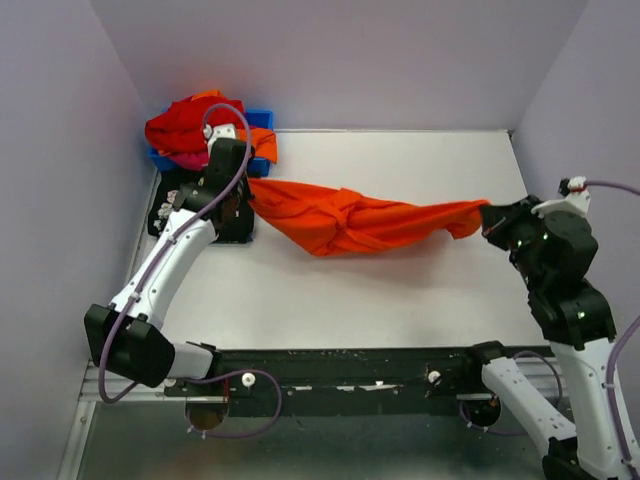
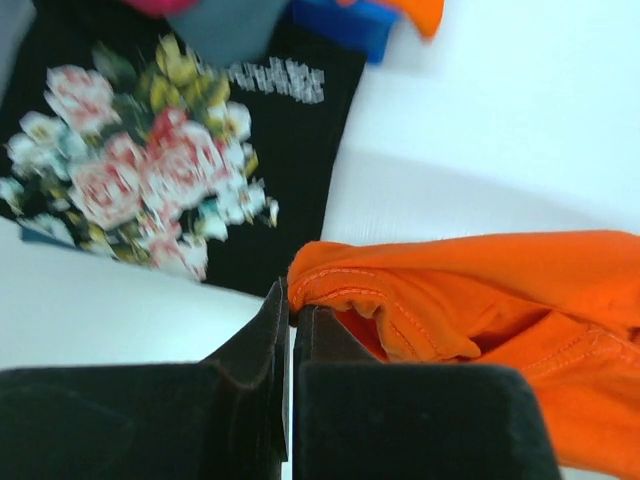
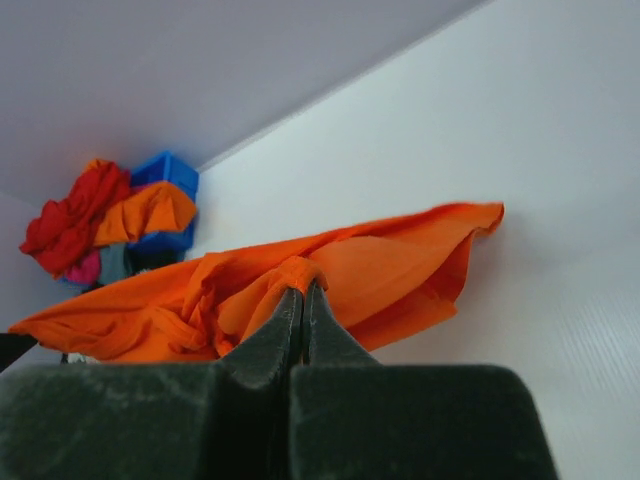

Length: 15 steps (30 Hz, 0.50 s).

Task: Fold and stack the t-shirts
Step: Flatten out the tshirt

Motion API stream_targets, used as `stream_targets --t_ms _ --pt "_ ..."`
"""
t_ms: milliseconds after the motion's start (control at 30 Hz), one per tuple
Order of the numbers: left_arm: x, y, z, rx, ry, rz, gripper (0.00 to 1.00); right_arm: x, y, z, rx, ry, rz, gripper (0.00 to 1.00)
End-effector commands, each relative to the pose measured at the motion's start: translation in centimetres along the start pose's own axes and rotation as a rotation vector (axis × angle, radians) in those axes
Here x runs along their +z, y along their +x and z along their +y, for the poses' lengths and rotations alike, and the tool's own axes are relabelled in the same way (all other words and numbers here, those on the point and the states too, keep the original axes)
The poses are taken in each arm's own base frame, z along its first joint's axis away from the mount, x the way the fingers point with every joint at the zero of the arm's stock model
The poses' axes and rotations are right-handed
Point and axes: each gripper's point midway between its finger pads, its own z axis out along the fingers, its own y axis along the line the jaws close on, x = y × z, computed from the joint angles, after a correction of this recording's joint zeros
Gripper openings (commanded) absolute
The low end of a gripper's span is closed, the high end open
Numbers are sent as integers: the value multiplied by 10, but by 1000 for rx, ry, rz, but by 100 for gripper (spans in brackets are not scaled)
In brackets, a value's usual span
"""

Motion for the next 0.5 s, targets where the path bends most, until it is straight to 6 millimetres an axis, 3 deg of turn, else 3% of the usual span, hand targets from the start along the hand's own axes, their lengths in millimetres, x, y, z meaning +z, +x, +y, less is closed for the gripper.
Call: stream_targets --t_ms 0,67,167,200,267,333,467 --pt "19 61 -14 -59 106 96 0 -6 115 -51 46 82 295 1" --pt "29 80 -12 -47 93 139 0 -13 153 -79 100 167 359 1" --pt "43 95 -14 -27 77 188 0 -19 185 -110 139 261 374 1" --pt "46 98 -18 -20 90 202 10 -19 191 -112 141 256 379 1" --pt "43 96 -26 -5 104 194 59 -20 204 -115 149 256 413 1" --pt "31 87 -34 35 90 141 86 -19 214 -114 152 241 447 1" --pt "4 85 -60 94 130 126 89 -13 229 -117 165 241 484 1"
